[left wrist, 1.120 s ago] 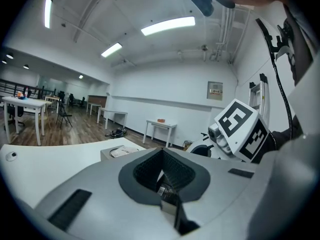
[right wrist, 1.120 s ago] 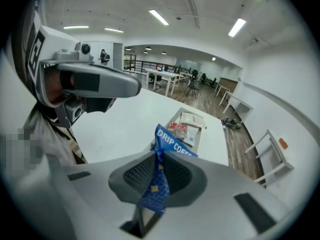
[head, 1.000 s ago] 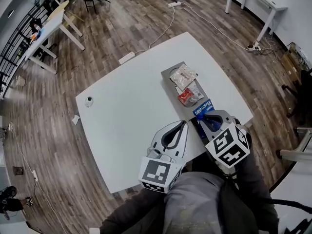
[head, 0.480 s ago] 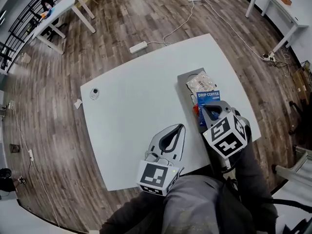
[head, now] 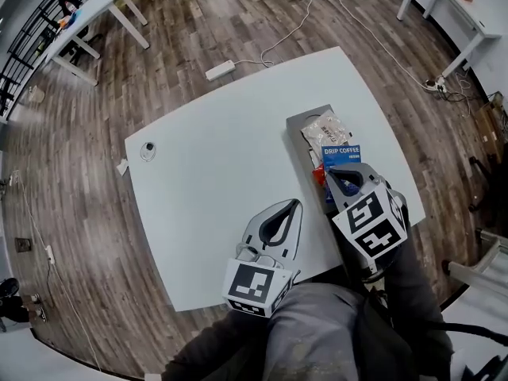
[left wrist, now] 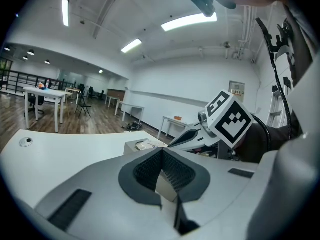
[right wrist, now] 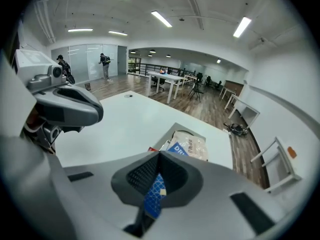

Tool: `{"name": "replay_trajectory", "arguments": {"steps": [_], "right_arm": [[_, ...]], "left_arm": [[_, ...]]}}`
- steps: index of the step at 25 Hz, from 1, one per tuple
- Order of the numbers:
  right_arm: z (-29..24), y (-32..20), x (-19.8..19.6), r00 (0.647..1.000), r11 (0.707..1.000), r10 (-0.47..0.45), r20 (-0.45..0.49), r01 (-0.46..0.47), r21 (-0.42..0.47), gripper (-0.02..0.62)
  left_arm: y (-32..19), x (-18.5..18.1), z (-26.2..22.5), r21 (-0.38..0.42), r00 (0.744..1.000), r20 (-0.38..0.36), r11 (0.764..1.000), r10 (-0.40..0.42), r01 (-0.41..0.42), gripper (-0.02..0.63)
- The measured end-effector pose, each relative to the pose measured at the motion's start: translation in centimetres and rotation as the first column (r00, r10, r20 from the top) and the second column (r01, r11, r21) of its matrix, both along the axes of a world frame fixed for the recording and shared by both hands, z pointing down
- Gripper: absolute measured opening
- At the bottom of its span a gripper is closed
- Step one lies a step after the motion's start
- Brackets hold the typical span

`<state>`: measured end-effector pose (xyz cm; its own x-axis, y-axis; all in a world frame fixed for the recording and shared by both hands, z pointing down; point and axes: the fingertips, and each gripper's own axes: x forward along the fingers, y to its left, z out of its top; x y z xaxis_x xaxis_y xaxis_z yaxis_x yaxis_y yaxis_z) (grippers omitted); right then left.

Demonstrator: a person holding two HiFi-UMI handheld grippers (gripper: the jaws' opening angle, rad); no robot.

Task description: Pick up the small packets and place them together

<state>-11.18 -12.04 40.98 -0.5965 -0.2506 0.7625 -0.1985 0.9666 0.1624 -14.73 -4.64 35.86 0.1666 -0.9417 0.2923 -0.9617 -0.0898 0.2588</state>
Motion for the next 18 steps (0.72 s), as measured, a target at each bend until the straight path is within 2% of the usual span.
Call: {"name": "replay_trajectory", "arguments": {"steps": [6,12,15,18], "right_arm": [[-2.7,0.0,2.6,0.994,0.994,0.086,0.06,-0.09,0.063,0.003],[-3.5,0.9,7.1,0.976,0.974,0.197,0.092,-0.205,0.094,0.003],[-2.2,1.8,9.7,0.967,0.965,0.245,0.072,-0.25,0.083,0.003],[0.6,3.4,11.6,0.963,0.963,0.269,0.019,-0.269,0.032,0.003]], "left_arm": [[0.5,1.8,-1.5,0.045,0.998,0.028,0.997,0.063,-0.064,0.003],[1.4,4.8,-2.6,0.077,0.987,0.053,0.985,0.152,-0.156,0.003],[1.9,6.2,-2.5,0.076,0.981,0.061,0.979,0.187,-0.191,0.003],[2.4,7.5,-2.0,0.061,0.973,0.059,0.972,0.223,-0.227,0.003]]}}
